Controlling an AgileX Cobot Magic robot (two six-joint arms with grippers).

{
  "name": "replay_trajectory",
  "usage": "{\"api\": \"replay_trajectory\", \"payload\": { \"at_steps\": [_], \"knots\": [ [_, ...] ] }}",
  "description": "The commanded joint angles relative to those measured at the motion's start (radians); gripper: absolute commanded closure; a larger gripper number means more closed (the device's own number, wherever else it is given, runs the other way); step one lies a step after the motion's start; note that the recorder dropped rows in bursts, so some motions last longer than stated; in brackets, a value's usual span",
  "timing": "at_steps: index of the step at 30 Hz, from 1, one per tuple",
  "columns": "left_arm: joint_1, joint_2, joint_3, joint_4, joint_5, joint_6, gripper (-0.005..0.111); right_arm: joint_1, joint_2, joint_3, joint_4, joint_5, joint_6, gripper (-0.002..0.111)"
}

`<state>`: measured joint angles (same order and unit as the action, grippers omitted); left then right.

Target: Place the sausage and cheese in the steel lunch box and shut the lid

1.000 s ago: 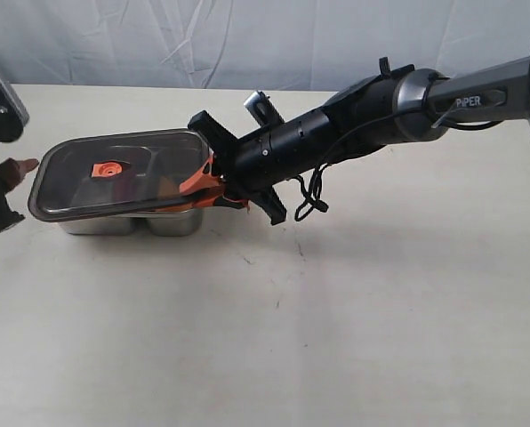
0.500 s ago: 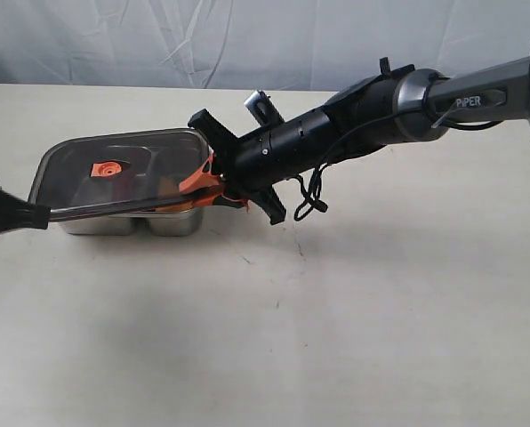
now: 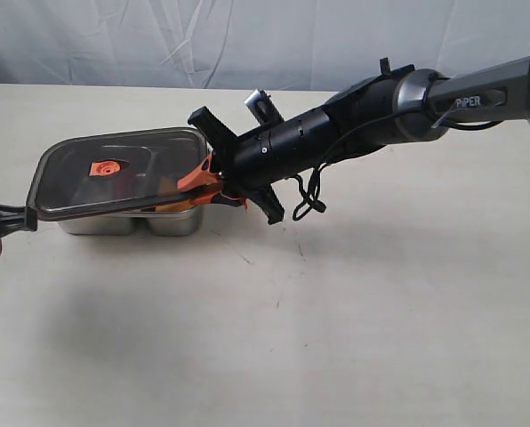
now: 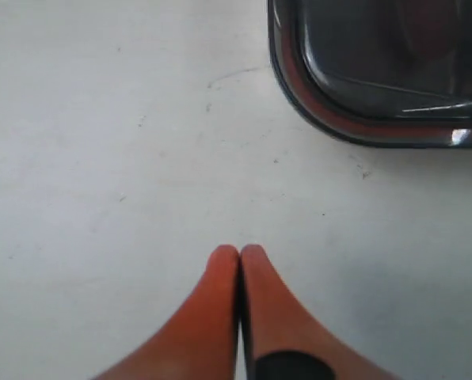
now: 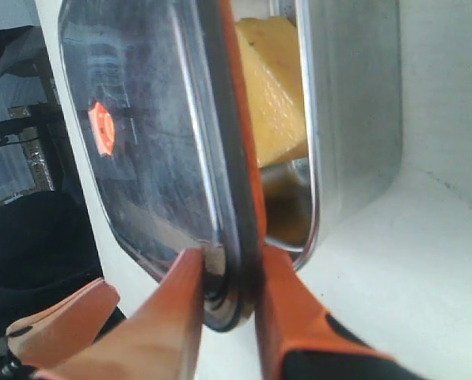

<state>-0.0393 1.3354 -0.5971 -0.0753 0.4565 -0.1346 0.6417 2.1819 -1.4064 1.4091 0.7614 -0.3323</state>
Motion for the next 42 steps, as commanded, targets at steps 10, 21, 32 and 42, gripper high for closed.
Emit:
{"api": "replay_trajectory", "payload": {
  "at_steps": [10, 21, 32, 42],
  "knots": [
    [0.006, 0.144, -0.126, -0.112, -0.071, 0.116, 0.107, -0.002, -0.003, 0.006, -0.001, -0.011, 0.027, 0.109],
    [0.006, 0.202, -0.154, -0.114, -0.083, 0.135, 0.107, -0.002, -0.003, 0.006, -0.001, -0.011, 0.030, 0.109],
    [0.006, 0.247, -0.225, -0.110, -0.121, 0.158, 0.107, -0.002, -0.003, 0.006, -0.035, 0.053, 0.030, 0.109],
    [0.006, 0.247, -0.259, -0.106, -0.078, 0.193, 0.107, -0.002, -0.003, 0.006, -0.059, 0.099, 0.053, 0.109]
  ]
}}
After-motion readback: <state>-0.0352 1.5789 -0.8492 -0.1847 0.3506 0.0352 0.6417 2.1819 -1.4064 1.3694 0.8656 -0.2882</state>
